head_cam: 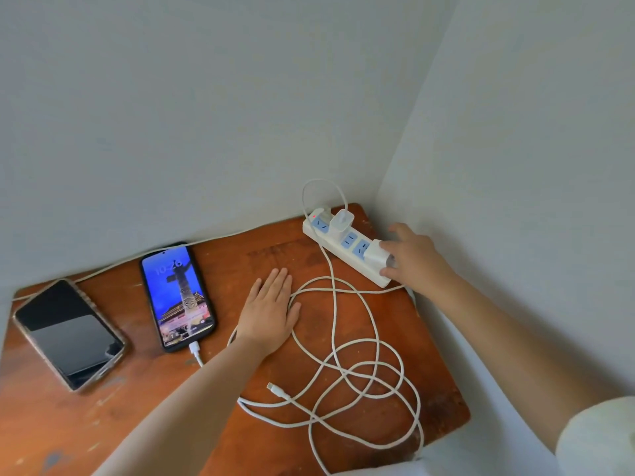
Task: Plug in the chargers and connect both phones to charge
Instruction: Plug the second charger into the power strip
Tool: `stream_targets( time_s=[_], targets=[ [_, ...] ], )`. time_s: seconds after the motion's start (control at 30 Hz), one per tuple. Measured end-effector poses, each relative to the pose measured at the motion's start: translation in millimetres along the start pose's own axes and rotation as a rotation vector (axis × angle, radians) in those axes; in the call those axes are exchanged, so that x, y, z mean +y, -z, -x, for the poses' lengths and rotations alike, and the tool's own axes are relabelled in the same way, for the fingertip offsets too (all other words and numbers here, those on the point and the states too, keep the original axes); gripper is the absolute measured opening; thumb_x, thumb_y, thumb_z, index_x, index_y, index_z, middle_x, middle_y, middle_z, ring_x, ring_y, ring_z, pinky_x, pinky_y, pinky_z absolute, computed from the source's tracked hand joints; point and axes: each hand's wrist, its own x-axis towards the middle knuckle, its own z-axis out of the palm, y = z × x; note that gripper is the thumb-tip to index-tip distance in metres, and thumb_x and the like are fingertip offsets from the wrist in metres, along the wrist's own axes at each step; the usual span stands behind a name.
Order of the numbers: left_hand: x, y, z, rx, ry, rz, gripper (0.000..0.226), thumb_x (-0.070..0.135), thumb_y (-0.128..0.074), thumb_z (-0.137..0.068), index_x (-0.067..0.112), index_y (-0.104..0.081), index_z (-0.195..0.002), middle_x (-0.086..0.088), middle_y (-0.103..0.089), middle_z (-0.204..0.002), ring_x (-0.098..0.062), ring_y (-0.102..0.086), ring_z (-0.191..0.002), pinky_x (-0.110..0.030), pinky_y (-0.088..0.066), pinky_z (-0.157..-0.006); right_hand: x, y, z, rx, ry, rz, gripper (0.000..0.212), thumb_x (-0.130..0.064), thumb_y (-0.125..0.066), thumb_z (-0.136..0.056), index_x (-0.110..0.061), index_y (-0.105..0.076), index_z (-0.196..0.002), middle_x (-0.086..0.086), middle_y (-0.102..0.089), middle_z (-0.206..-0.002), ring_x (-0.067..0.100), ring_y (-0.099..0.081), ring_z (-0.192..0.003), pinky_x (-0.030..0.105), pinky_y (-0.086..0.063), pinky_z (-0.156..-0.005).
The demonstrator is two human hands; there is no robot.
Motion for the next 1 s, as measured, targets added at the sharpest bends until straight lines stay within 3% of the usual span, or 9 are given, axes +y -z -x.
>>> stream_targets(
  time_s=[0.13, 0.27, 0.47, 0.57, 0.7, 1.0],
  targets=[
    [0.3, -0.5, 0.3, 0.001, -0.004, -0.006, 0.056, 0.045, -0.017, -0.094, 0.019, -0.001, -0.142, 0.0, -0.001, -0.155, -0.013, 0.006, -0.141, -0.029, 0.011, -0.108, 1.8, -8.6, 1.8, 0.019, 0.053, 0.055, 0.052, -0.024, -0.058, -0.09, -0.009, -0.035, -0.134, 0.01, -0.032, -0.145, 0.025, -0.038, -0.126, 0.033, -0.034, -0.101],
    [-0.1, -1.6, -0.7, 0.011, -0.002, -0.009, 0.056, 0.045, -0.017, -0.094, 0.019, -0.001, -0.142, 0.0, -0.002, -0.155, -0.014, 0.005, -0.141, -0.029, 0.011, -0.108, 5.7, -11.2, 0.7, 0.11, 0.078, 0.04, 0.036, -0.024, -0.05, -0.094, -0.008, -0.044, -0.126, 0.009, -0.047, -0.132, 0.021, -0.047, -0.117, 0.03, -0.036, -0.095],
    [0.7, -1.9, -0.5, 0.016, 0.004, -0.01, 0.056, 0.045, -0.018, -0.094, 0.019, -0.003, -0.142, 0.001, -0.003, -0.155, -0.014, 0.004, -0.141, -0.028, 0.011, -0.107, 10.4, 15.1, -12.2, 0.183, -0.017, -0.126, 0.036, -0.023, -0.062, -0.085, -0.007, -0.052, -0.115, 0.017, -0.067, -0.108, 0.033, -0.061, -0.097, 0.039, -0.044, -0.086],
    [0.4, -1.8, 0.4, 0.017, 0.007, -0.01, 0.056, 0.044, -0.018, -0.094, 0.019, -0.003, -0.142, 0.0, -0.003, -0.155, -0.014, 0.004, -0.141, -0.028, 0.011, -0.107, 12.8, 27.5, -23.7, 0.097, -0.063, -0.202, 0.038, -0.02, -0.065, -0.082, -0.009, -0.052, -0.116, 0.018, -0.064, -0.113, 0.034, -0.06, -0.098, 0.04, -0.048, -0.083],
    [0.5, -2.4, -0.4, 0.018, 0.011, -0.012, 0.056, 0.045, -0.018, -0.094, 0.019, -0.003, -0.142, 0.001, -0.003, -0.155, -0.014, 0.004, -0.141, -0.028, 0.011, -0.107, 11.0, 31.3, -35.3, 0.047, -0.08, -0.266, 0.039, -0.018, -0.066, -0.081, -0.009, -0.058, -0.118, 0.014, -0.061, -0.121, 0.03, -0.057, -0.106, 0.039, -0.046, -0.089],
    [-0.2, -2.8, -0.7, 0.025, 0.003, -0.017, 0.057, 0.045, -0.018, -0.094, 0.019, -0.002, -0.142, 0.0, -0.003, -0.155, -0.014, 0.004, -0.141, -0.028, 0.012, -0.105, -0.9, 22.8, -39.5, 0.081, -0.056, 0.021, 0.033, -0.028, -0.054, -0.091, -0.018, -0.056, -0.122, 0.008, -0.062, -0.12, 0.027, -0.054, -0.108, 0.036, -0.035, -0.089]
  ],
)
